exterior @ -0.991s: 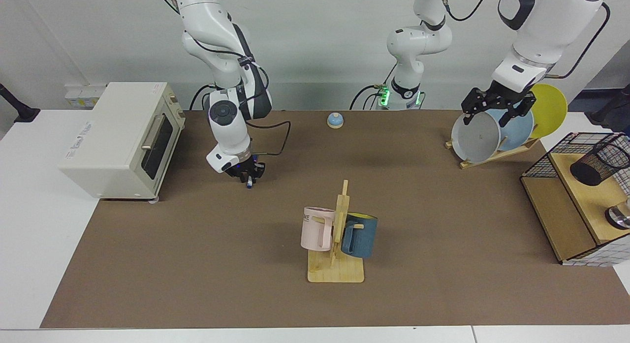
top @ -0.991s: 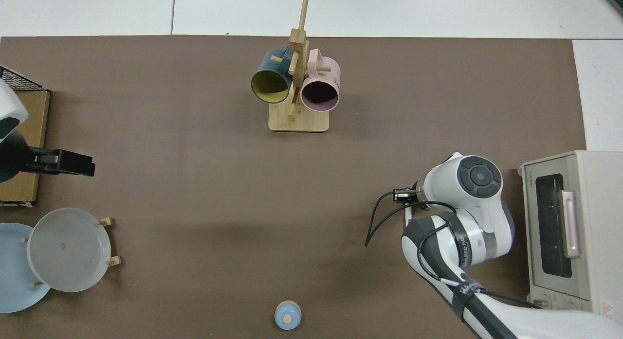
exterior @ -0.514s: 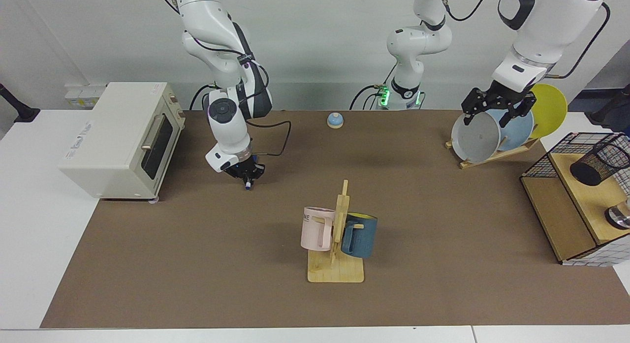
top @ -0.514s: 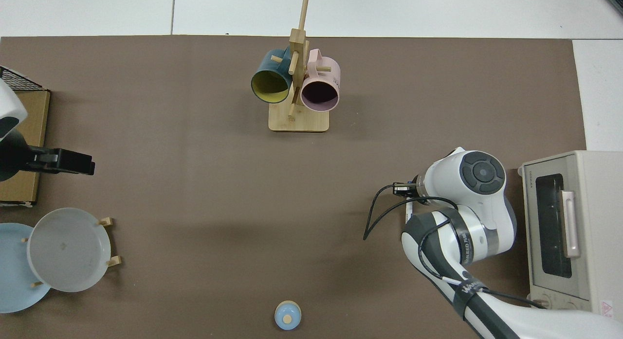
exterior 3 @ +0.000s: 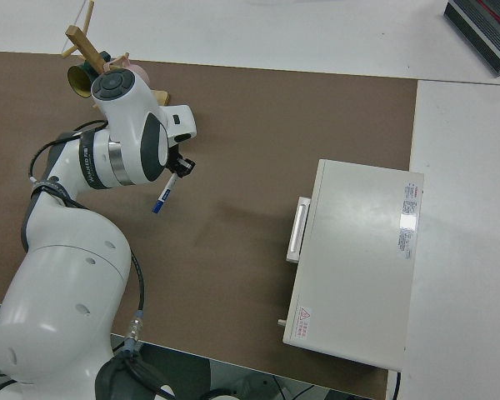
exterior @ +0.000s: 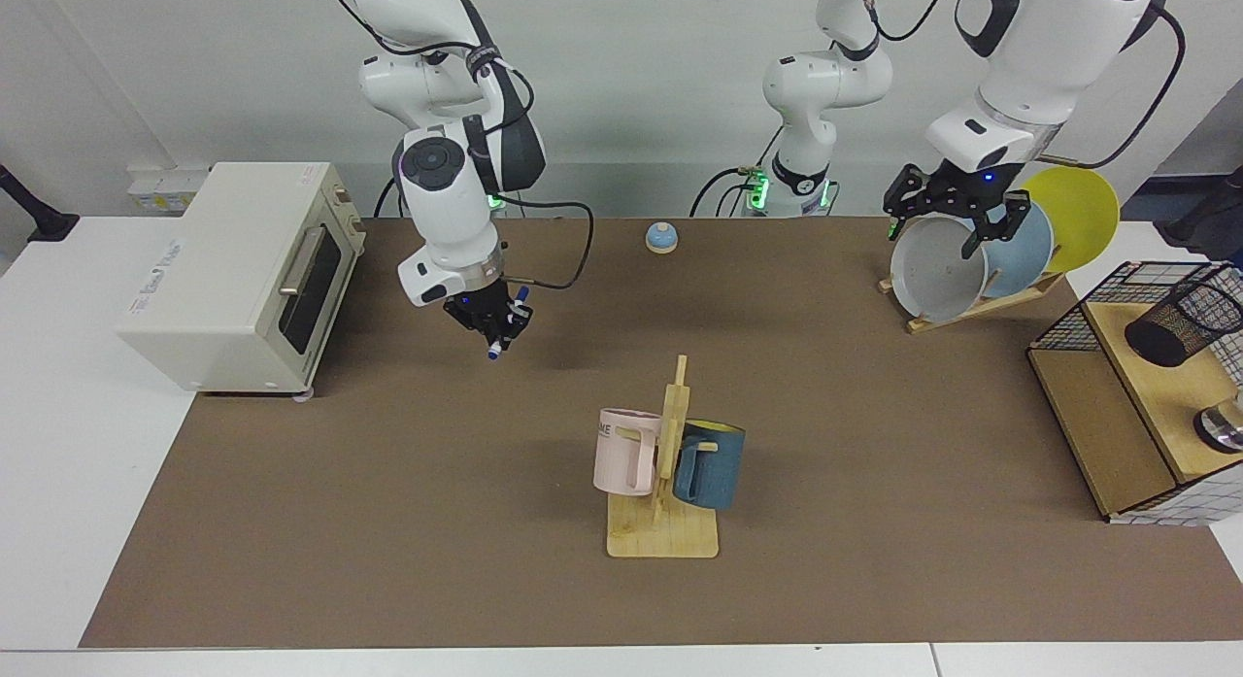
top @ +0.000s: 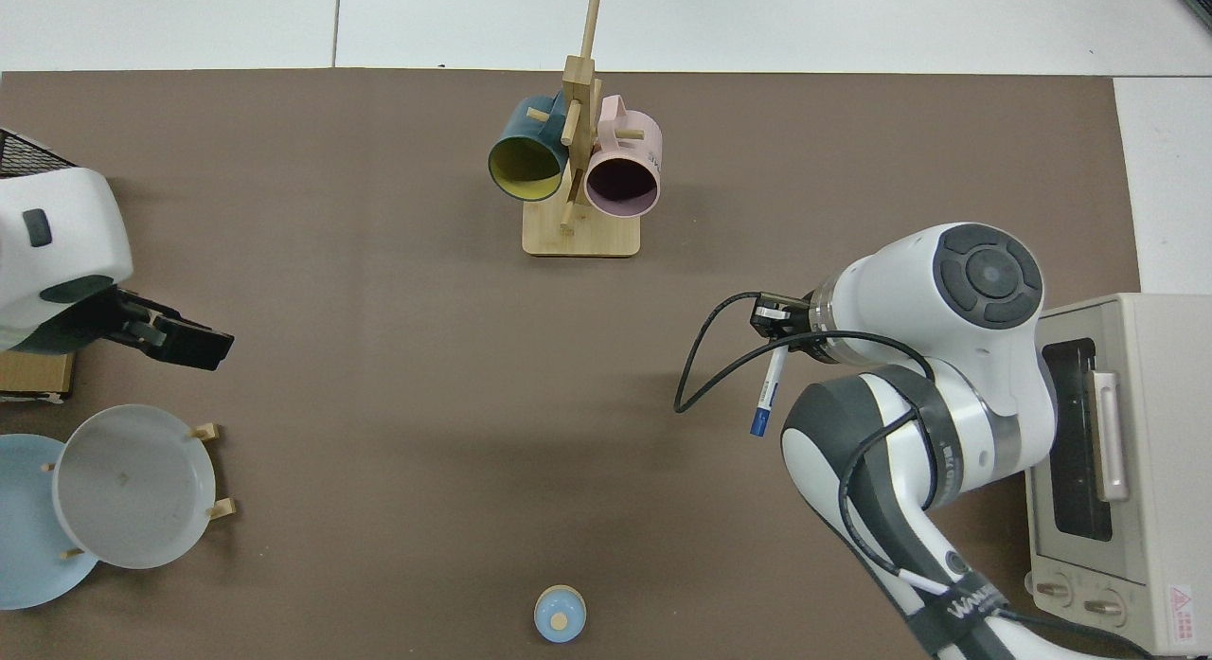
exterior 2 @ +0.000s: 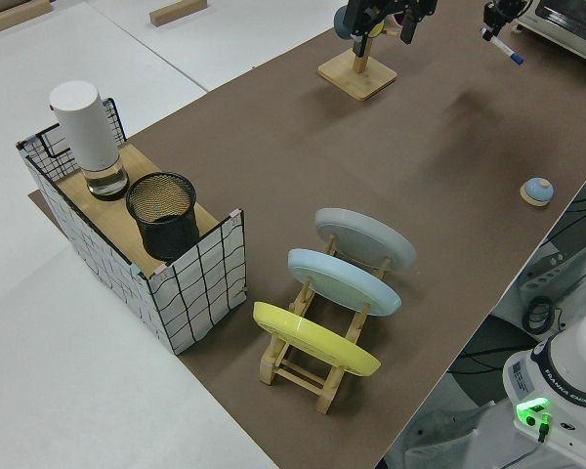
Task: Put markers into pen holder
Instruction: 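Lift the marker toward the middle while the left gripper reaches in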
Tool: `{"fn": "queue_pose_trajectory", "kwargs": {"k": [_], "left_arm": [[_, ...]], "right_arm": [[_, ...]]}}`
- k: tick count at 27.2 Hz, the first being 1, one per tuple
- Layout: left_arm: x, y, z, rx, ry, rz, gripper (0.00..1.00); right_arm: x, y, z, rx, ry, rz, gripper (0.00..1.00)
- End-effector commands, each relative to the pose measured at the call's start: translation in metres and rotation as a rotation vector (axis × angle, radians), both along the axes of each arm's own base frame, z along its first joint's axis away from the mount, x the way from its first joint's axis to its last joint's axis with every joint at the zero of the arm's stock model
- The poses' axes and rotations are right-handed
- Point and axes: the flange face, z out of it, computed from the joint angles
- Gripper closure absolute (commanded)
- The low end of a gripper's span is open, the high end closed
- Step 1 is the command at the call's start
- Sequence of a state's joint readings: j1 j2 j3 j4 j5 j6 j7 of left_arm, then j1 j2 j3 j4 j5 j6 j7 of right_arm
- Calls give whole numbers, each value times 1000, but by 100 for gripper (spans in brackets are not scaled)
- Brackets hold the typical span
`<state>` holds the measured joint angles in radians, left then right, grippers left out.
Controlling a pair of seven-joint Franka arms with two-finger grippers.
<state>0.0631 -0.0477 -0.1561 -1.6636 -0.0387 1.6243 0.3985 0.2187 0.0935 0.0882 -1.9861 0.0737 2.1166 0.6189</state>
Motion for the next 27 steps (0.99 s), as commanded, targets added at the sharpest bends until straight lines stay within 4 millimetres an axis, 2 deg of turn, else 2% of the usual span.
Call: {"fn": "queue_pose_trajectory", "kwargs": {"k": [1,5,8,11,15,18,22,27], "left_arm": [[-11,-17,2,-7,-7,-231,0],[-19,-28,-6,-8,5,-342,0],[-30,-37,-16,-57,16,-358,0],[-43,-50,-21,-104,-50,-371,0],[-57,-66,-32,-123,-78,-426,0],[-59,-79,-38,-169,-88,-431,0],[-61,-87,-55,-264,-88,-398,0],[-70,-118,-70,-274,-103,-436,0]], "right_arm": [[0,28,19,37,17,-157,100],[-2,50,32,47,25,-276,100],[0,63,44,62,45,-363,100],[1,79,54,112,79,-454,100],[-2,85,55,155,135,-565,100],[-7,98,57,166,150,-619,100],[-15,116,58,186,168,-655,100],[-21,133,62,242,197,-688,100]]}}
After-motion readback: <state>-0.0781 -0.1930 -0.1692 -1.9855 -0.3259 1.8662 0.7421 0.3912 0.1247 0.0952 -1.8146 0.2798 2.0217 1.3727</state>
